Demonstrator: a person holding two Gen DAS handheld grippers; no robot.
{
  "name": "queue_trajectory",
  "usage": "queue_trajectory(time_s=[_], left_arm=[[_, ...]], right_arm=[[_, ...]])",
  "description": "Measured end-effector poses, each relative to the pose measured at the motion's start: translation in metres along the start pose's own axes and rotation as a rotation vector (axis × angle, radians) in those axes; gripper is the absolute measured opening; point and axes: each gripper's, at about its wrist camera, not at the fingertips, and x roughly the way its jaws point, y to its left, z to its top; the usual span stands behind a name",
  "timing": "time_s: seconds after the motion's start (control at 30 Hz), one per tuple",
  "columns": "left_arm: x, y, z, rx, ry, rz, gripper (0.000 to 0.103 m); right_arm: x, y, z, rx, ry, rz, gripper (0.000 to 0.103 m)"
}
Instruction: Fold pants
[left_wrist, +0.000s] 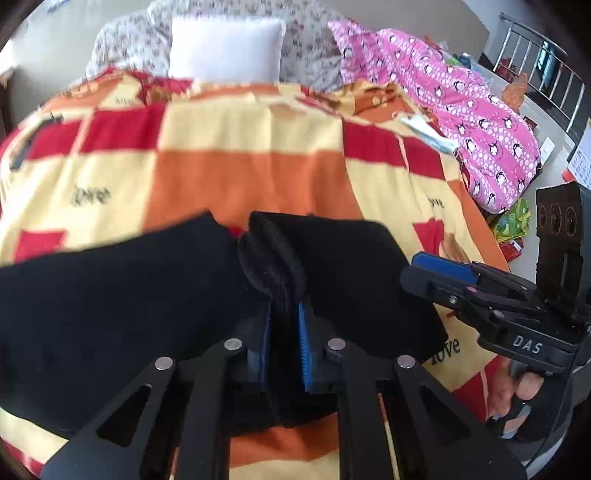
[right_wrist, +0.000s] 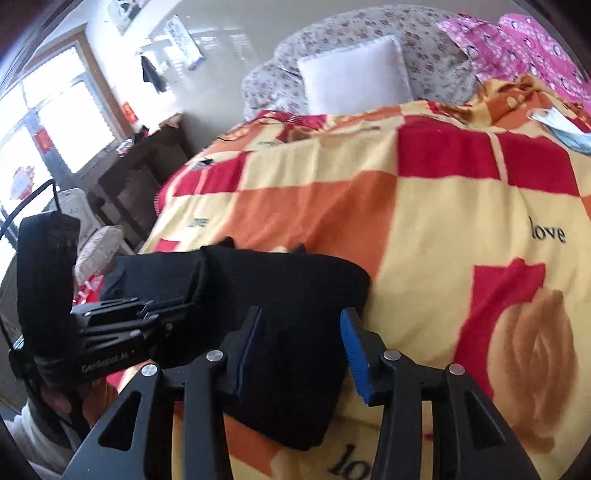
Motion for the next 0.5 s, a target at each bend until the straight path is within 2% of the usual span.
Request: queue_trajectory(time_s=[0.07,0.13,0.27,0.37,0.4,0.5], left_arm=[[-0.015,0.007,0.002,0.009,-0.028,0.012,0.011],[-0.019,0.014,0.000,0.007,-0.021,0.041,0.011],[-0.010,0.032,-0.013,-0.027,0.007,0.106,0.011],[-0.003,0.045,-0.019,-0.078,0.017,0.083,0.013],[-0.004,0.045,-0.021,-0.077,0.009,0.084,0.013],[-0.007,0.042,-0.021,-0.065,-0.005,0.120,0.023]], right_arm=[[-0.006,0.012,0.004,-0.029,-0.017,0.026,0.045],[-0.004,0.024,0.008,-0.065,-0.016,0.042,0.045],[0.023,0.044,0.009,-0.131,0.028,0.036,0.042],[0.054,0.047,0.004,-0.143,0.088,0.014,0.042],[0.057,0.050,0.003,-0.158,0.075,0.003,0.041],[0.054,0.058,0.004,-0.184,0.085,-0.011,0.044]])
